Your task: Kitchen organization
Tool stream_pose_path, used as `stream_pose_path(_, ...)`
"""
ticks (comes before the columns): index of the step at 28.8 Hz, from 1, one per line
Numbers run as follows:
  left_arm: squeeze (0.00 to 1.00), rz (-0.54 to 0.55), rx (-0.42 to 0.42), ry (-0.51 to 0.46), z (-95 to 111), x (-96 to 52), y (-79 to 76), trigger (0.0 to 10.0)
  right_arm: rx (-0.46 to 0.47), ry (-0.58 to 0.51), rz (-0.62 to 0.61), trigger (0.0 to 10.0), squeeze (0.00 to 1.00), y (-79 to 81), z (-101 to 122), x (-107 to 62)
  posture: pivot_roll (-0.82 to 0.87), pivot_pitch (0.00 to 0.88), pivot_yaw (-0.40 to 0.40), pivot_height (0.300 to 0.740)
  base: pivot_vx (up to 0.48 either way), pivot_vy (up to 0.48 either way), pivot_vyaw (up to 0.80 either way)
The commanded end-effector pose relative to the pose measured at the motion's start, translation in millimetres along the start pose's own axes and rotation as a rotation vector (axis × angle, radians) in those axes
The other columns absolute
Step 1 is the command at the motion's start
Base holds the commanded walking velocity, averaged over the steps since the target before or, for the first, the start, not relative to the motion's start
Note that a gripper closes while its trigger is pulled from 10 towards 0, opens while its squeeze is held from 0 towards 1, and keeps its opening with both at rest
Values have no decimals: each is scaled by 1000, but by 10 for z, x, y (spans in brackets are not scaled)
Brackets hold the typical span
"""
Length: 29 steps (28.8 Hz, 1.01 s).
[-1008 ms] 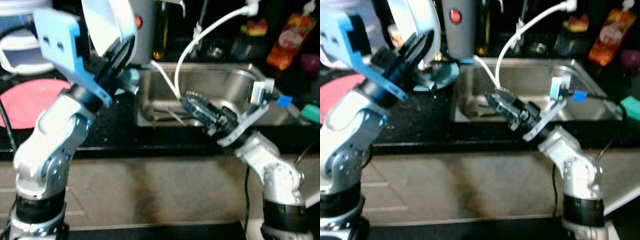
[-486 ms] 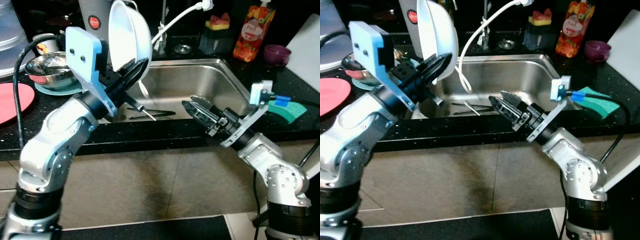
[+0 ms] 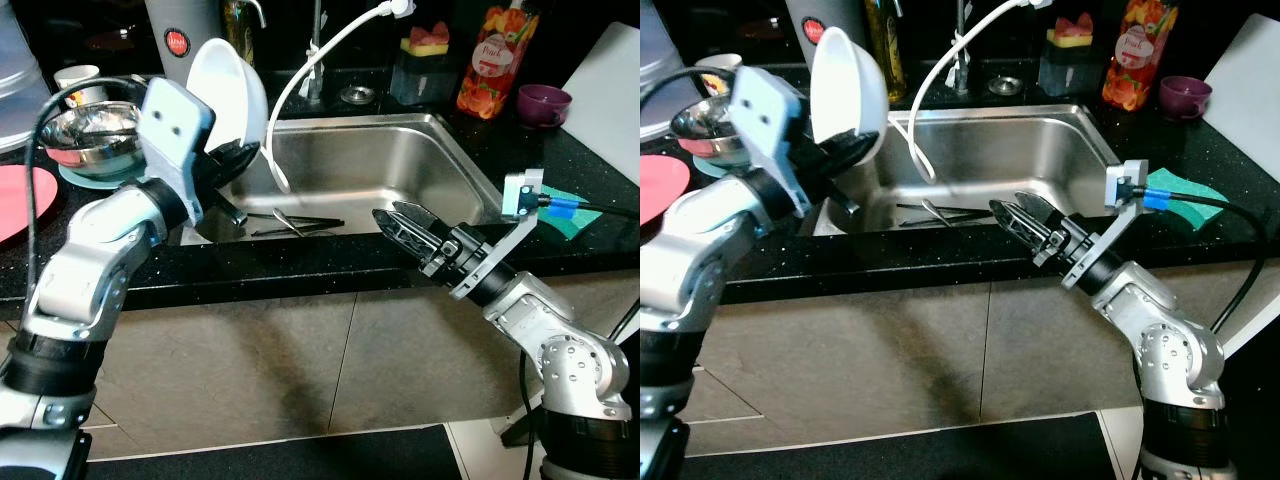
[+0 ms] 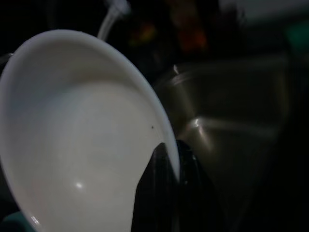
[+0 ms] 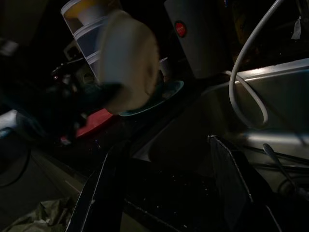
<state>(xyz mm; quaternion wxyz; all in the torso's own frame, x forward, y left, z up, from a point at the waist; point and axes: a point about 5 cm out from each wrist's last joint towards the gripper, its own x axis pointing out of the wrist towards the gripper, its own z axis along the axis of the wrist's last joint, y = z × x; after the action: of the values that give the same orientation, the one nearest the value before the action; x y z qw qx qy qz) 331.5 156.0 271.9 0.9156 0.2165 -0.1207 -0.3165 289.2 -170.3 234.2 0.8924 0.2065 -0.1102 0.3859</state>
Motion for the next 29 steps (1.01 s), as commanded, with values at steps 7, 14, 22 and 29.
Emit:
stream_pose_path(7, 0, -189, 151, -21, -10, 208, -90, 10000, -25, 58, 27, 10000, 0, 122, 22, -49, 18, 18, 23, 740, 0, 0, 0)
stream_pose_path(14, 0, -199, 158, 71, -290, 302, 98, 10000, -36, 105, 75, 10000, 0, 266, 107, -156, -28, 67, 31, 740, 0, 0, 0)
stream_pose_path(22, 0, -164, 47, 144, -537, 286, 230, 10000, -44, 136, 114, 10000, 0, 394, 178, -235, -65, 122, 30, 740, 0, 0, 0)
stream_pose_path(29, 957, -188, -17, 149, -625, 349, 206, 10000, -29, 158, 117, 10000, 0, 467, 192, -259, -81, 153, 26, 740, 0, 0, 0)
